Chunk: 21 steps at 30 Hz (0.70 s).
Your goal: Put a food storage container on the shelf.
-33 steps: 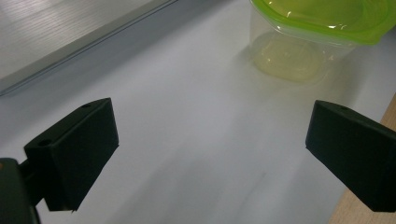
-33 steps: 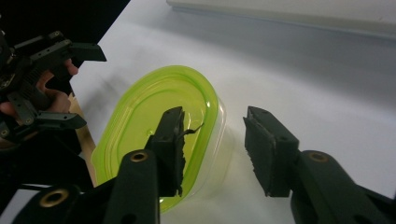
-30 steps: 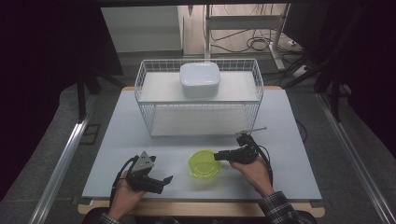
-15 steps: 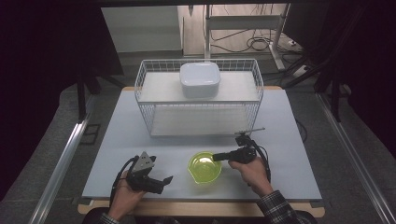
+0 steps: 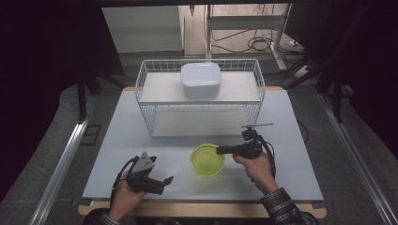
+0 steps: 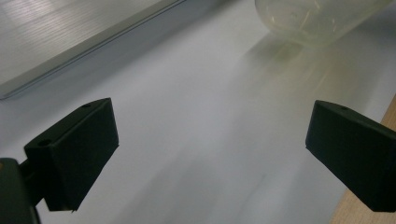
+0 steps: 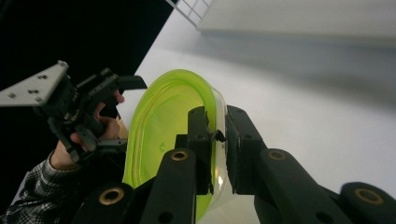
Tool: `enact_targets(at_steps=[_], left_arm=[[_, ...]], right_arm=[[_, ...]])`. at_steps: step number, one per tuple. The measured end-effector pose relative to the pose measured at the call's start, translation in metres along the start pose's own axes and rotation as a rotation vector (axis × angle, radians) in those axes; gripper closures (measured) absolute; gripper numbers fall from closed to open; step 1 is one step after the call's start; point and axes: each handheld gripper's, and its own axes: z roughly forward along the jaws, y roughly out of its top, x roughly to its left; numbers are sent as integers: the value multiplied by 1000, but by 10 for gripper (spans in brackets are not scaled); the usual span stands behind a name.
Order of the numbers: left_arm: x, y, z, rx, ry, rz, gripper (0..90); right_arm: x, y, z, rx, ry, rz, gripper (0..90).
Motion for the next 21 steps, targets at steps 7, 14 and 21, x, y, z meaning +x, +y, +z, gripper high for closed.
enact_targets(at_steps=[7, 14, 21], left_arm=[[0, 0, 0, 5, 0, 8, 21], [0, 0, -1, -1, -1, 11, 21], [0, 1, 0, -3, -1, 10, 21]], right_arm=[[14, 13, -12, -37, 5, -33, 813], [27, 27, -21, -67, 17, -56, 813], [38, 40, -28, -90, 16, -81, 814]])
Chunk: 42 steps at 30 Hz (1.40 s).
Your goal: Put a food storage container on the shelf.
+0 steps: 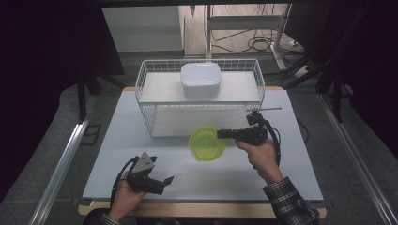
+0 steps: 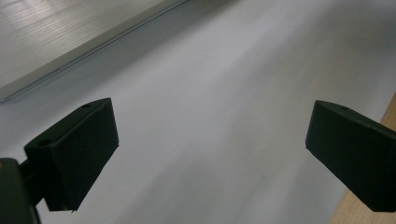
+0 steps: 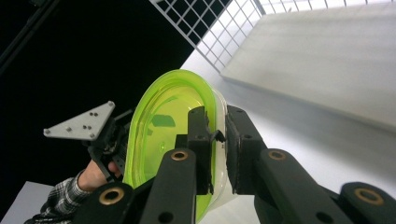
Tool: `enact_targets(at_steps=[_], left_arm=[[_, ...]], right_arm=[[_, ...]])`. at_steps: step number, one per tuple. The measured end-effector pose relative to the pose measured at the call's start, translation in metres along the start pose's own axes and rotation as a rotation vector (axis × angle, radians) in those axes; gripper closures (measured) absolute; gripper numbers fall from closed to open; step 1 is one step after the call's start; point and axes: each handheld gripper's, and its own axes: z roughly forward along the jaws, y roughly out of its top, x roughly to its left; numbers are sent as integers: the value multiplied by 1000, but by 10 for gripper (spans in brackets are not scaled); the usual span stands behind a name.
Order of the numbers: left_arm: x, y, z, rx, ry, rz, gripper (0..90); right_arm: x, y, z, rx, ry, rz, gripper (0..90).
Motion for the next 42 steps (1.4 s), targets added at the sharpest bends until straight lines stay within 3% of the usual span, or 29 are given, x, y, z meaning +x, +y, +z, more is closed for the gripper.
enact_targets(at_steps=[23, 42], left_arm=[[1, 0, 0, -5, 2, 2, 21], [0, 0, 0, -7, -3, 0, 21]], right_arm=[[33, 58, -24, -108, -9, -55, 814], [60, 106, -35, -166, 19, -56, 814]])
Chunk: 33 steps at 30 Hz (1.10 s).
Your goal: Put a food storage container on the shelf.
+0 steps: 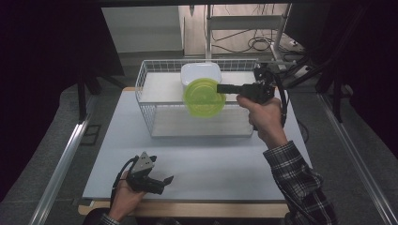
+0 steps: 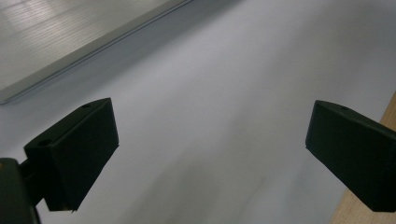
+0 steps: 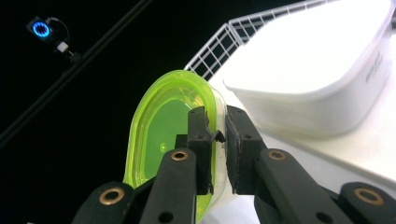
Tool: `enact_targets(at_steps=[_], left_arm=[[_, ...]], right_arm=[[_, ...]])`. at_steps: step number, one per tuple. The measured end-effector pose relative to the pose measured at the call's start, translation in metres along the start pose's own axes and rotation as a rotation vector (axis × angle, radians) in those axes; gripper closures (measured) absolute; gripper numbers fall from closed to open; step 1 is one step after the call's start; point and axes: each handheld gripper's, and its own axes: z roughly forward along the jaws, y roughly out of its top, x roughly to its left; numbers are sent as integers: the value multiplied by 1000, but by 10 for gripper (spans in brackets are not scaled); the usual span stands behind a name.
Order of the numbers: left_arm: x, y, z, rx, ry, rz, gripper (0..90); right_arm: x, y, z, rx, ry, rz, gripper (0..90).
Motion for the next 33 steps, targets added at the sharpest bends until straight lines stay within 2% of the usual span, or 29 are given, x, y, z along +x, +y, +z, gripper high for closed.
enact_targets(at_steps=[8, 16, 24, 30, 33], left_arm=[[0, 0, 0, 5, -4, -1, 21], [0, 0, 1, 0, -10, -6, 21], [1, -1, 0, 0, -8, -9, 21], [0, -1, 1, -1, -17, -7, 21], [0, -1, 1, 2, -21, -4, 21]], right_arm=[[8, 25, -1, -45, -28, -2, 814], [10, 48, 3, -95, -70, 9, 814], [3, 64, 16, -125, -128, 41, 813], [-6, 70, 29, -141, -149, 81, 813], [-9, 72, 34, -138, -175, 93, 813]])
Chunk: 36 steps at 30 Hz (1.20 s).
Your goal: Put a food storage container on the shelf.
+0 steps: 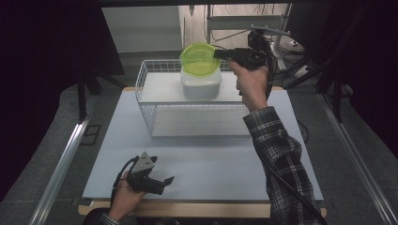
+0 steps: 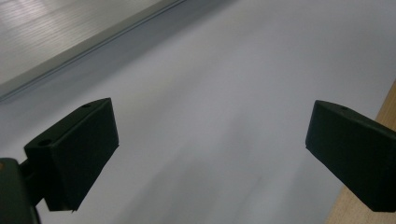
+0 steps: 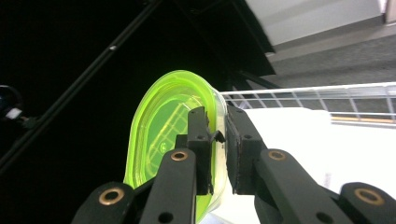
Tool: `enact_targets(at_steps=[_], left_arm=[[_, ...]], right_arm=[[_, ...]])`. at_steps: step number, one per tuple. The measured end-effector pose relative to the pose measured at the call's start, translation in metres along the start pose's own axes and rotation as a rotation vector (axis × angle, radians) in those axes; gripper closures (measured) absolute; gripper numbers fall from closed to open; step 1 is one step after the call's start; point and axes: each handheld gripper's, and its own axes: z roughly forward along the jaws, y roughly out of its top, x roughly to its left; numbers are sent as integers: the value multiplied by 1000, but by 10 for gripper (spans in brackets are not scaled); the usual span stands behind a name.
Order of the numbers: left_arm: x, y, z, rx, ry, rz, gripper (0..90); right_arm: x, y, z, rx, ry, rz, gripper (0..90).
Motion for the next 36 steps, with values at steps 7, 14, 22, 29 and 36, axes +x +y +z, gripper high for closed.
enact_targets(at_steps=[7, 14, 22, 29, 36], left_arm=[[1, 0, 0, -3, 1, -2, 21], [0, 0, 0, -2, 1, 1, 22], [0, 0, 0, 0, -1, 5, 22], [0, 0, 0, -1, -2, 6, 22], [0, 0, 0, 2, -4, 6, 21]], right_arm=[[-6, 4, 7, -8, -25, 31, 812], [-9, 4, 15, 7, -23, 54, 811], [-7, 5, 21, 12, -60, 32, 794], [-11, 6, 25, 10, -83, 40, 742], [-15, 7, 27, 9, -112, 29, 690]])
